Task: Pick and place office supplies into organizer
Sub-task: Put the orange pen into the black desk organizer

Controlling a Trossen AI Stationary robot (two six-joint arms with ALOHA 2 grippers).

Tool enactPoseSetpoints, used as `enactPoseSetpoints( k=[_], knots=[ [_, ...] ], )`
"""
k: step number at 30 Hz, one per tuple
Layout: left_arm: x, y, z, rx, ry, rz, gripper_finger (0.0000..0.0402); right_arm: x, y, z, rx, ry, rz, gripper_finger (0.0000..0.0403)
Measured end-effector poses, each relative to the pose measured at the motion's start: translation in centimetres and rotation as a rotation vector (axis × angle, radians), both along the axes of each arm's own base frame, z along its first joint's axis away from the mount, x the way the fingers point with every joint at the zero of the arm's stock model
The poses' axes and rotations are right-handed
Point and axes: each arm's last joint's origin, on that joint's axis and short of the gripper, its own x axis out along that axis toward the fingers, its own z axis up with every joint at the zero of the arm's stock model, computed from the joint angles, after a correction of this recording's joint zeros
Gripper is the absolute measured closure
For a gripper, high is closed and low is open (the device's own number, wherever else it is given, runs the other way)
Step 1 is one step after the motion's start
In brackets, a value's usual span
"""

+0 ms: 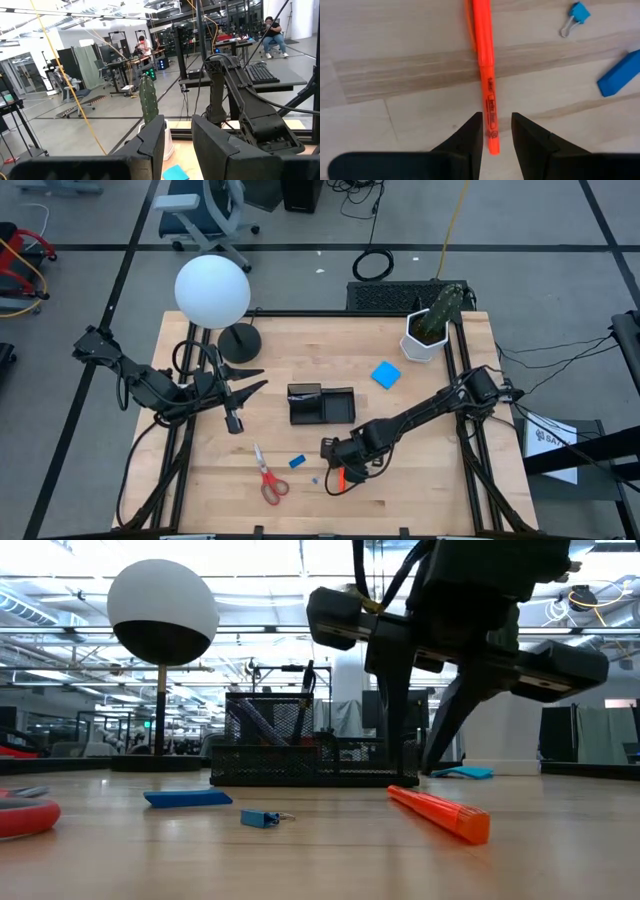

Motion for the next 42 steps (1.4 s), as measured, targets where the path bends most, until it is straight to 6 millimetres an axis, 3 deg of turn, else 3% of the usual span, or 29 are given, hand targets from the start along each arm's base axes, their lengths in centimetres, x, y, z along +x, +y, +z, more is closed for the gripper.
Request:
enactPoseSetpoints(
  k=[8,18,27,42],
  knots=[
    [0.00,0.00,0.00,0.000,0.000,0.000,0.0298,-0.03,0.10,-0.09,0.044,0.019,0.015,0.0309],
    [0.00,0.00,0.00,0.000,0.000,0.000,0.0298,0.46,-0.33,0.02,0.058,-0.012,-0.005,0.0341],
    [0.00,0.00,0.00,0.000,0.000,0.000,0.0298,0.90,-0.30,0.18,0.077,-0.057,-0.089,0.0338],
    [0.00,0.00,0.00,0.000,0.000,0.000,0.0298,0.14,0.06,0.63,0.048,0.035,-0.111,0.0337]
  ],
)
